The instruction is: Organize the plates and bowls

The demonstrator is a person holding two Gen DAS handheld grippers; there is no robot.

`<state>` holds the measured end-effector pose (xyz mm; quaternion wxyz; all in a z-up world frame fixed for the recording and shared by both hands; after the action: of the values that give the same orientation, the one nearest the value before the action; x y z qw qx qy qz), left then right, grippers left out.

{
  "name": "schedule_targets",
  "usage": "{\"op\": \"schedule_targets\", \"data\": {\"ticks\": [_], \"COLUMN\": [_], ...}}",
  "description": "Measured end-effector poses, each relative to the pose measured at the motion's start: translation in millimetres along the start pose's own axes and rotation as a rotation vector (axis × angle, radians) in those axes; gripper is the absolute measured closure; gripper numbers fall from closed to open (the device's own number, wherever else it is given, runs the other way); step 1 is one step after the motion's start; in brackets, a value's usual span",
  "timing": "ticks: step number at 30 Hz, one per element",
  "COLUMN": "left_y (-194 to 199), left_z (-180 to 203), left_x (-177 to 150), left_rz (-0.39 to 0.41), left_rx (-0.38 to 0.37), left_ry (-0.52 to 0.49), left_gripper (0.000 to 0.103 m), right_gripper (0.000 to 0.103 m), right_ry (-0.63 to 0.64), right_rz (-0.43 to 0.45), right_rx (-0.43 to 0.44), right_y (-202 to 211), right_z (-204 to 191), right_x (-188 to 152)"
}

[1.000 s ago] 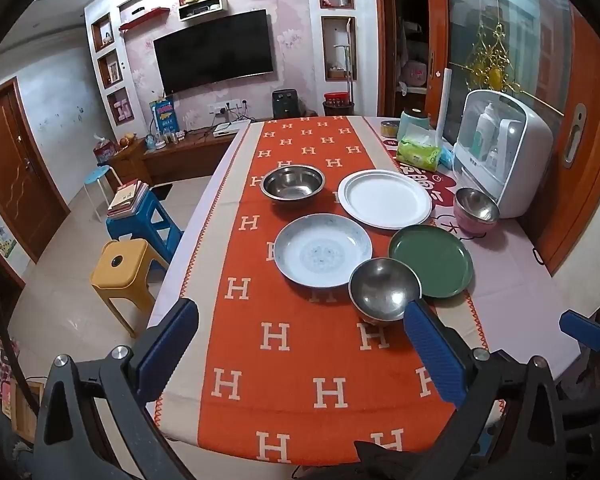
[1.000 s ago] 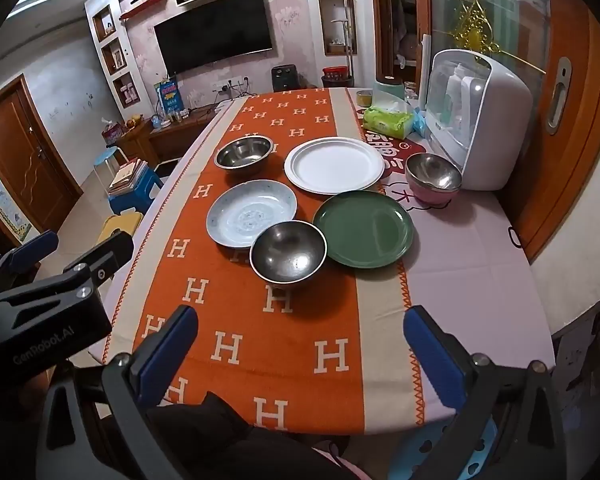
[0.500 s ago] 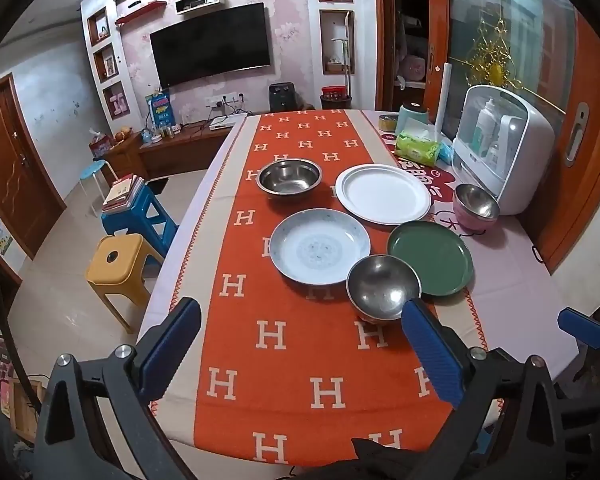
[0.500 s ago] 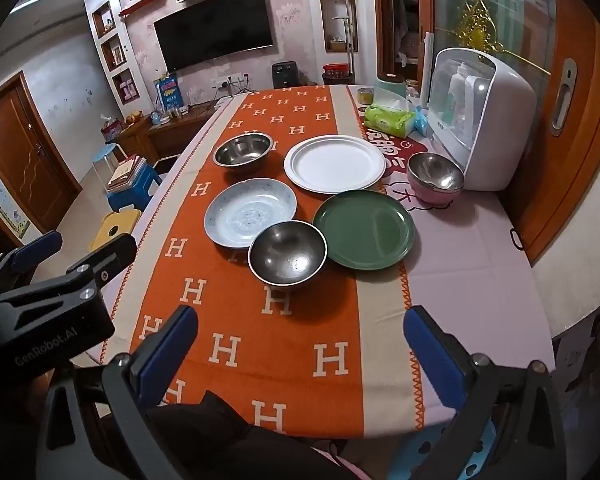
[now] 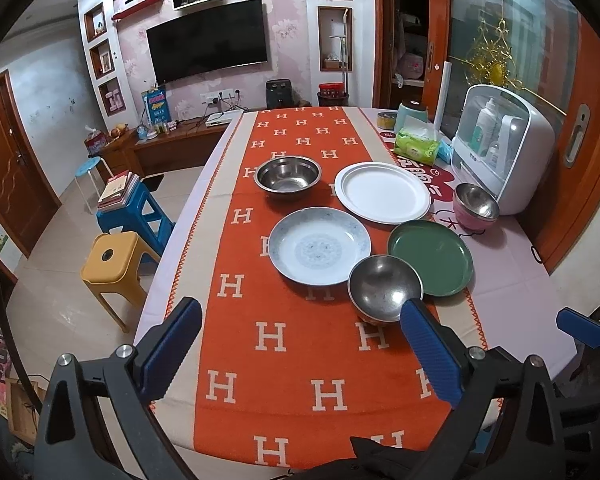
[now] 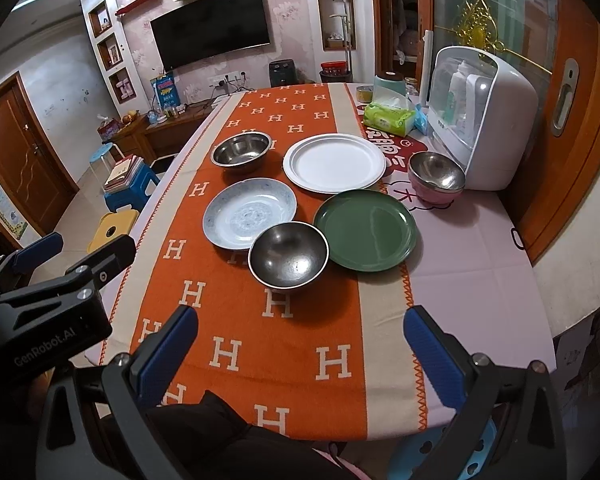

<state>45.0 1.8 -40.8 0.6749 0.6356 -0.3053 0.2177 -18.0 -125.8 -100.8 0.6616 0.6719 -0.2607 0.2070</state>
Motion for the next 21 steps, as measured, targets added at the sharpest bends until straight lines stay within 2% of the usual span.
{"op": "schedule_targets", "data": {"ticks": [10, 21], "left_y": [-6, -9], "left_z": [-9, -32], "left_x": [1, -4], "left_rz": [-0.008, -0.012], "left_rx": [-0.026, -0.050], "left_ry": [-0.007, -0.017], "left_gripper": [0.004, 0.004], "right_gripper": [0.000, 0.000], "right_ry": [-0.009, -0.043], "right_rz": [-0.001, 0.029], "right_rx": [-0.006, -0.036], "right_y": [-9, 7], "right_z": [-6, -33], "right_x": [1, -6]}}
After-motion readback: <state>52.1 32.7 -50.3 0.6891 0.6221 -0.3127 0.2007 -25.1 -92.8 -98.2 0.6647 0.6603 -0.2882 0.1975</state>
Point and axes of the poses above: each gripper's, at about its wrist camera, not at the fingertips, and y roughly against the way its jaws point, z to its right, x to its top, the point moved 4 cm from there along -y, roughly the way its jaws point, and after that the axes turned 4 degrees about -x, right-handed, at the moved point
